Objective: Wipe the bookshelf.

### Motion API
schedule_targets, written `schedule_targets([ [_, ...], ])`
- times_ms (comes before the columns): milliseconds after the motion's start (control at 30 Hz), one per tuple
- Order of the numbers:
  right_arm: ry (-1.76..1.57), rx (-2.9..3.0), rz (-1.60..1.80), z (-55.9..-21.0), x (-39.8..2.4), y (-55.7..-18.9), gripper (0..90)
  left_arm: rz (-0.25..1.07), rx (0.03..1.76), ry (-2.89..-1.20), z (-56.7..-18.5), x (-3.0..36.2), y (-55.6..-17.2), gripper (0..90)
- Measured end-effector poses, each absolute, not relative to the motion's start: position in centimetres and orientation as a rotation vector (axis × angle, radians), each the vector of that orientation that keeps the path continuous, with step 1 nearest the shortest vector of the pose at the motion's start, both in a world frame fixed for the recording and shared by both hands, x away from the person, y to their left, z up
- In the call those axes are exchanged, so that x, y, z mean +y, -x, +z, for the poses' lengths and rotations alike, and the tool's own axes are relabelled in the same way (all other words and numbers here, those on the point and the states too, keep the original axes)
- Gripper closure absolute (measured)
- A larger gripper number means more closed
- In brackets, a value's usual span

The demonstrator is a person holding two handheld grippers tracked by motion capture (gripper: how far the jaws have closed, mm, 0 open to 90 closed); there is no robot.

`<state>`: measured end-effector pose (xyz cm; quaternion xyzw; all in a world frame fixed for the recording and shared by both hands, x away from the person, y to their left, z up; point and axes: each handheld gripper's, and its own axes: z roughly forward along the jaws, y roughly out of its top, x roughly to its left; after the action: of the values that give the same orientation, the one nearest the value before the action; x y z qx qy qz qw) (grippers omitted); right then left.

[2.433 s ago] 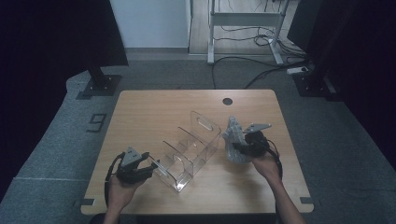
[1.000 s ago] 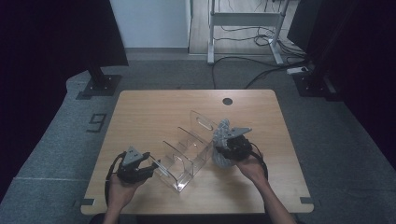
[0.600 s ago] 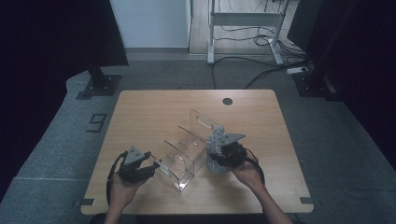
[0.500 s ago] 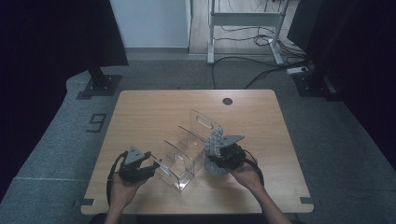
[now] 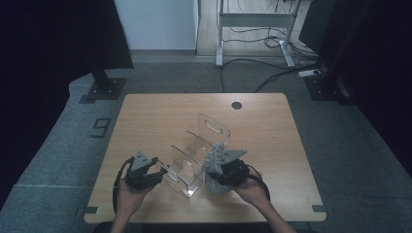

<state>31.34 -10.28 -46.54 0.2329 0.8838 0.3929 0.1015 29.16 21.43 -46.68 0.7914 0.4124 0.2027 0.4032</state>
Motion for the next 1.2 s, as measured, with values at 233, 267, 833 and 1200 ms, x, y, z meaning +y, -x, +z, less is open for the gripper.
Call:
schedule_targets([
  [233,-0.629,2.647,1.171,-46.4,-9.1,-29.8,65.8,0.514,1.049,-2.002,-46.6,21.3,-29.1,44.6],
  [267,-0.617,2.65,1.172,-46.4,-9.0,-29.6,65.9,0.513,1.05,-2.002,-46.6,21.2,-29.1,44.6],
  [833,-0.494,2.724,1.201,-46.5,-6.6,-26.5,65.9,0.516,1.062,-2.001,-46.6,20.9,-29.1,44.6],
  [1200,-0.474,2.734,1.18,-46.5,-6.7,-26.2,66.4,0.522,1.055,-1.997,-46.7,21.0,-29.1,44.4],
])
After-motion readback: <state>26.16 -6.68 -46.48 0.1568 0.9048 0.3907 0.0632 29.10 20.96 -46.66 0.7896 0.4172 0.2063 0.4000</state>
